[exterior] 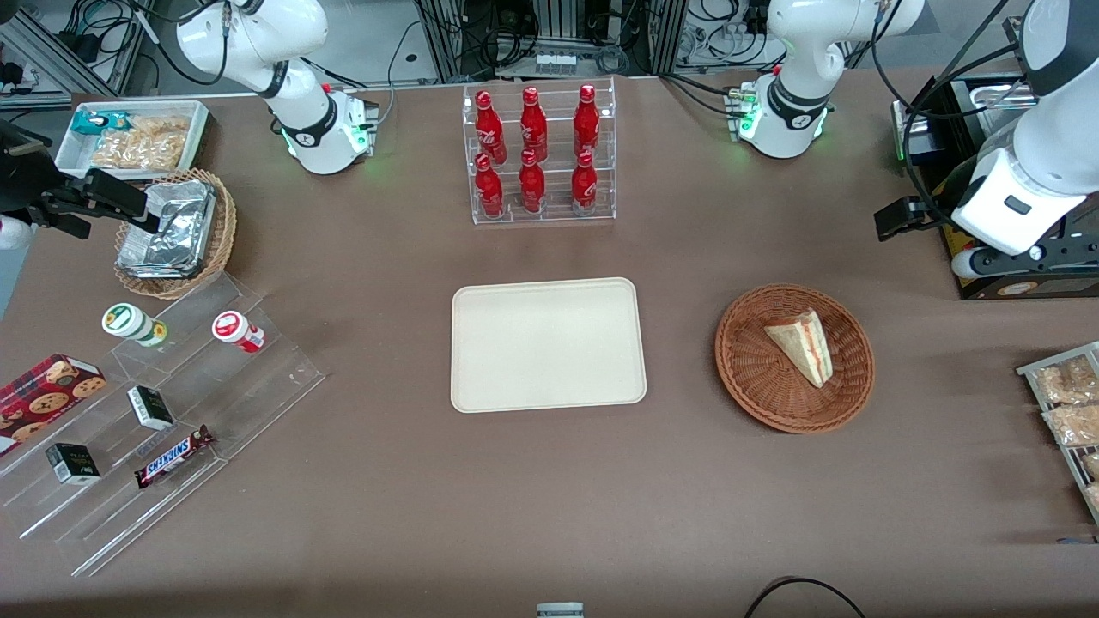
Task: Place sandwich from basket to tray
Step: 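Move the left gripper down over the wrapped sandwich in the wicker basket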
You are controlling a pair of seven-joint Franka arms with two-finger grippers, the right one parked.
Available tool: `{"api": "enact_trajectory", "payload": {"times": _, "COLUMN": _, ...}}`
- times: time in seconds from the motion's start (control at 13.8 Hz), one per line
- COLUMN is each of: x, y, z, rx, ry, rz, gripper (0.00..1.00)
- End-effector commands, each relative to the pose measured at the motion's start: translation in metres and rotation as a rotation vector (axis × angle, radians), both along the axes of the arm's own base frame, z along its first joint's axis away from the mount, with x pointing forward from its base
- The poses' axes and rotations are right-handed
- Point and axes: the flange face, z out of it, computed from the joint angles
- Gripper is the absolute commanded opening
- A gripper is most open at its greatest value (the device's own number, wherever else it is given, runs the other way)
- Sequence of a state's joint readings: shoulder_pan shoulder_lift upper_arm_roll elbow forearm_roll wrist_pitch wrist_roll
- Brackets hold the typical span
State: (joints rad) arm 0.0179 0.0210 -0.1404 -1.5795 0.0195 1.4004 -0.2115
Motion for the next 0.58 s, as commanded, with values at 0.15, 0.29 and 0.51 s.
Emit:
{"api": "enact_trajectory", "payload": {"times": 0.15, "x": 0.017, "y": 0.004, "z": -0.017, "rx": -0.002, "ry": -0.017, "rz": -0.030, "gripper": 1.00}}
{"api": "enact_trajectory", "payload": {"times": 0.29, "x": 0.021, "y": 0.004, "z": -0.043, "rx": 0.000, "ry": -0.008, "rz": -0.037, "gripper": 1.00}}
{"api": "enact_trajectory", "payload": {"times": 0.51, "x": 0.020, "y": 0.004, "z": -0.099, "rx": -0.001, "ry": -0.006, "rz": -0.038, "gripper": 1.00}}
